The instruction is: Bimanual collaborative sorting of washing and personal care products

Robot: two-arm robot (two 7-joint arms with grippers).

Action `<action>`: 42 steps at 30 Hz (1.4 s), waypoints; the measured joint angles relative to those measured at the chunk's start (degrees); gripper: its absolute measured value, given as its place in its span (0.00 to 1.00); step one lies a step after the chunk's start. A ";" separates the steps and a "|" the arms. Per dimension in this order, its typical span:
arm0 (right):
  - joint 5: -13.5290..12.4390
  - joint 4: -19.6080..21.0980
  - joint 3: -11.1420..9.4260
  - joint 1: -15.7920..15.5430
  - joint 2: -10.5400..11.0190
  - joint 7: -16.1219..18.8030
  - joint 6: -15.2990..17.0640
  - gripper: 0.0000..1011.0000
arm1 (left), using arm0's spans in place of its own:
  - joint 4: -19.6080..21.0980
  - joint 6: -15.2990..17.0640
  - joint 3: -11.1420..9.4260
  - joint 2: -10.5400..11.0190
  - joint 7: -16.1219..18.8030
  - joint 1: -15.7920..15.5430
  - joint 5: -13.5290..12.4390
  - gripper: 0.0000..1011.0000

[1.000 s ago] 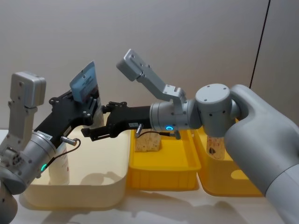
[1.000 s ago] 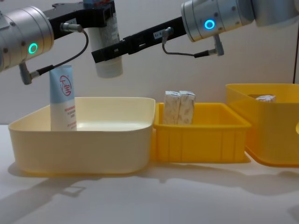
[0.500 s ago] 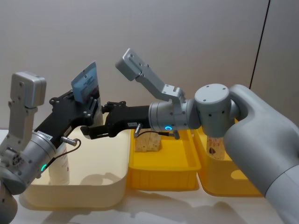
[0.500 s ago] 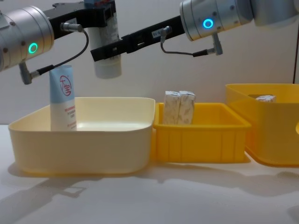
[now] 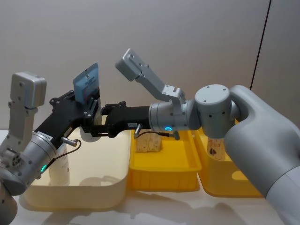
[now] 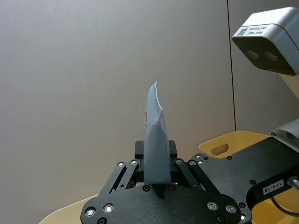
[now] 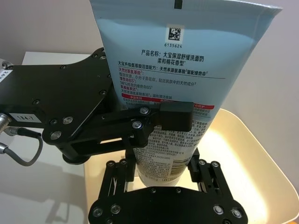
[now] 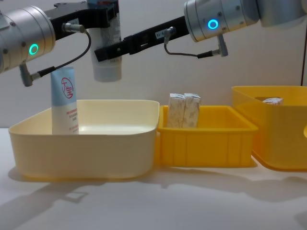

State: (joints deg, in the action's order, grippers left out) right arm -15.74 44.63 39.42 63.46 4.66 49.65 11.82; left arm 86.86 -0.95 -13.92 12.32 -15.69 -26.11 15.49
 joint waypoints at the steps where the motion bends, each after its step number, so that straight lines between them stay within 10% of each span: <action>1: -0.01 0.01 0.00 -0.01 0.00 -0.02 0.00 0.62 | 0.01 0.00 0.00 0.00 0.00 0.00 0.00 0.26; 42: -0.04 0.09 0.04 -0.07 -0.01 -0.14 0.02 0.54 | 0.02 -0.03 0.01 0.00 0.01 -0.01 0.01 0.37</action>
State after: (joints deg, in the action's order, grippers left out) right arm -15.78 44.72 39.45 63.39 4.66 49.51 11.84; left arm 86.87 -0.97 -13.91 12.32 -15.68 -26.12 15.49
